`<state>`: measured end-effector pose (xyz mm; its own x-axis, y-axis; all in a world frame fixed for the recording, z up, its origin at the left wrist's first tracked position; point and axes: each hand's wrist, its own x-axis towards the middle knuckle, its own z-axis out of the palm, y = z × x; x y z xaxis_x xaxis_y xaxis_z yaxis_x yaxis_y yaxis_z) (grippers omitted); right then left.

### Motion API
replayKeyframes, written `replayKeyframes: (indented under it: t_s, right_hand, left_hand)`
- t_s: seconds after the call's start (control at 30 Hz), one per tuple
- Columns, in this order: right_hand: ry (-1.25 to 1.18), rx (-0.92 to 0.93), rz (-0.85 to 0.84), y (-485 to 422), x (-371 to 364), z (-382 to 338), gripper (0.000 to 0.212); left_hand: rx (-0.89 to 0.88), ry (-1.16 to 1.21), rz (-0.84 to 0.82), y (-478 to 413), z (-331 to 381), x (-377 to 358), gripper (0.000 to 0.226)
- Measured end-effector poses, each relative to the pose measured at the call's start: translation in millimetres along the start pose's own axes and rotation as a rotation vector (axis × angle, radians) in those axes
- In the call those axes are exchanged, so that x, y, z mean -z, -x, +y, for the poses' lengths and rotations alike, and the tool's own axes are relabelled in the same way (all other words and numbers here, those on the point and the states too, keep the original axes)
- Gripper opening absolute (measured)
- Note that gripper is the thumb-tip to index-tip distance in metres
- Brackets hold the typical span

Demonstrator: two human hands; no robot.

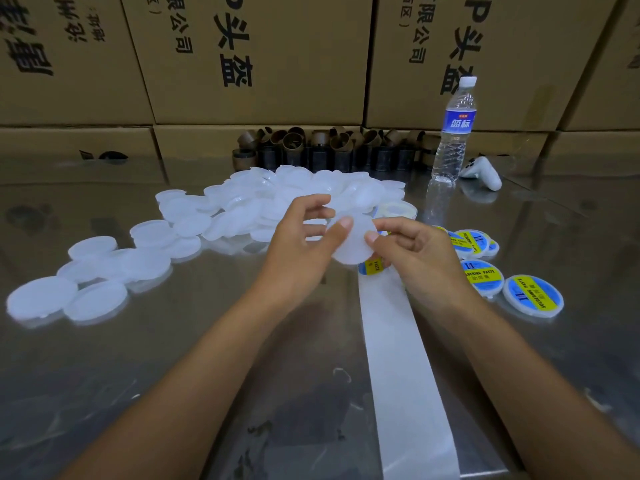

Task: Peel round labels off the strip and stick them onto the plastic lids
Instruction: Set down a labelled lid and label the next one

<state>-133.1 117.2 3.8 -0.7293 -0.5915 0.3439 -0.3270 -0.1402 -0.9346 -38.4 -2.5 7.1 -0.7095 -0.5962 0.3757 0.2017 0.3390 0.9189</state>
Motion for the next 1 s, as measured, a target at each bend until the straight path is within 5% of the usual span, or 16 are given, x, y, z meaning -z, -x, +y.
replayKeyframes:
  t_s: [0.2, 0.5, 0.77, 1.0]
  right_hand:
    - [0.131, 0.092, -0.124, 2.8, -2.1, -2.1, 0.019]
    - [0.079, 0.087, -0.045, -0.9, -0.4, 3.8, 0.011]
    - [0.283, 0.080, 0.357, -8.1, 8.6, 12.2, 0.014]
    - [0.504, 0.035, 0.173, -6.0, 3.5, 19.7, 0.029]
  left_hand:
    - [0.349, 0.540, -0.173, -1.6, 2.0, 0.0, 0.019]
    - [0.345, 0.622, -0.278, -1.2, -5.4, -3.5, 0.021]
    - [0.368, 0.606, -0.205, -5.5, -9.5, -0.2, 0.024]
    - [0.386, 0.615, -0.123, -8.6, -15.5, 1.5, 0.018]
